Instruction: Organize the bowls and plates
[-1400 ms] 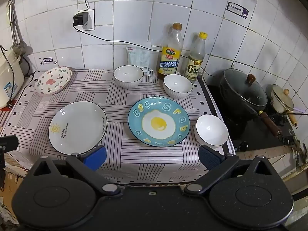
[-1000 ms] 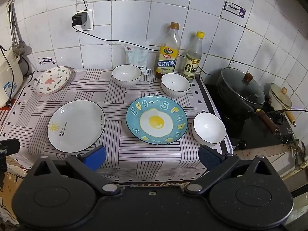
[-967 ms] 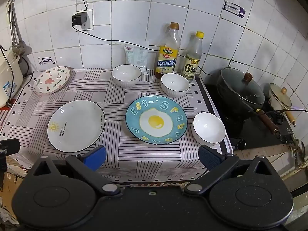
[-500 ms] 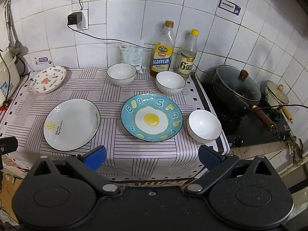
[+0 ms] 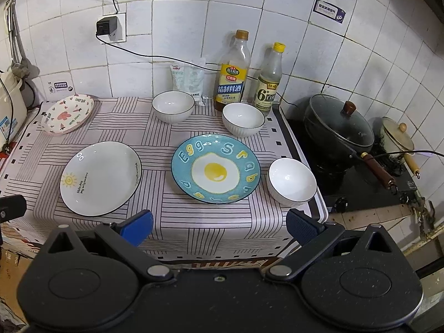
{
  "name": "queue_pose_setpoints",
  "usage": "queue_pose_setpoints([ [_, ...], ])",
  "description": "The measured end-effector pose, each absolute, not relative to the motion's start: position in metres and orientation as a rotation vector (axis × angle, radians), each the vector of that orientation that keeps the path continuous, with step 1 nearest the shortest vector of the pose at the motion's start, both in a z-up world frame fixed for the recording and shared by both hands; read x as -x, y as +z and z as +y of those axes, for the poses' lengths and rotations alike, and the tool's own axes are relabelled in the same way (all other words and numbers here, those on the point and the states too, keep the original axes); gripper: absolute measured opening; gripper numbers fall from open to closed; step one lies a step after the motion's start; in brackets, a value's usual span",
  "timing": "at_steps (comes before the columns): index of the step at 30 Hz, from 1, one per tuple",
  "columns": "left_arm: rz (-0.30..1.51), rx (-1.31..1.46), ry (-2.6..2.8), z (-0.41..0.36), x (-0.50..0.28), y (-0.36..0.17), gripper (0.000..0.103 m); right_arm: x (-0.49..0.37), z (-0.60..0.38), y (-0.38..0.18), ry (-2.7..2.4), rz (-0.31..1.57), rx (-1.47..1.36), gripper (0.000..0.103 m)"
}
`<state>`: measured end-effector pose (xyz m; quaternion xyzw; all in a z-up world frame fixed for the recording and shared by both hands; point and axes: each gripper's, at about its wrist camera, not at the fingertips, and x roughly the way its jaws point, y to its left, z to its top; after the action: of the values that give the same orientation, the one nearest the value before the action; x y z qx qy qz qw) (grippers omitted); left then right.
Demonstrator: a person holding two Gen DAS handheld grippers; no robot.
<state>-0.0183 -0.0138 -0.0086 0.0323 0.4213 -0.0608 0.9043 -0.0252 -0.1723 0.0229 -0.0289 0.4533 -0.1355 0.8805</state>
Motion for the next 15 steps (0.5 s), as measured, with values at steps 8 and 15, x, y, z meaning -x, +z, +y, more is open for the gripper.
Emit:
queue_pose_setpoints([
  [8, 0.870, -0.061, -0.135, -0.0124, 0.0195, -0.0092, 0.102, 0.0259, -0.1722, 0.0227, -0.287, 0.944, 0.061, 0.103],
  [15, 0.867, -0.051, -0.144, -0.0124, 0.0206, -0.0097, 0.102, 0.0266, -0.1721, 0.0212, -0.290, 0.946, 0.068, 0.103],
])
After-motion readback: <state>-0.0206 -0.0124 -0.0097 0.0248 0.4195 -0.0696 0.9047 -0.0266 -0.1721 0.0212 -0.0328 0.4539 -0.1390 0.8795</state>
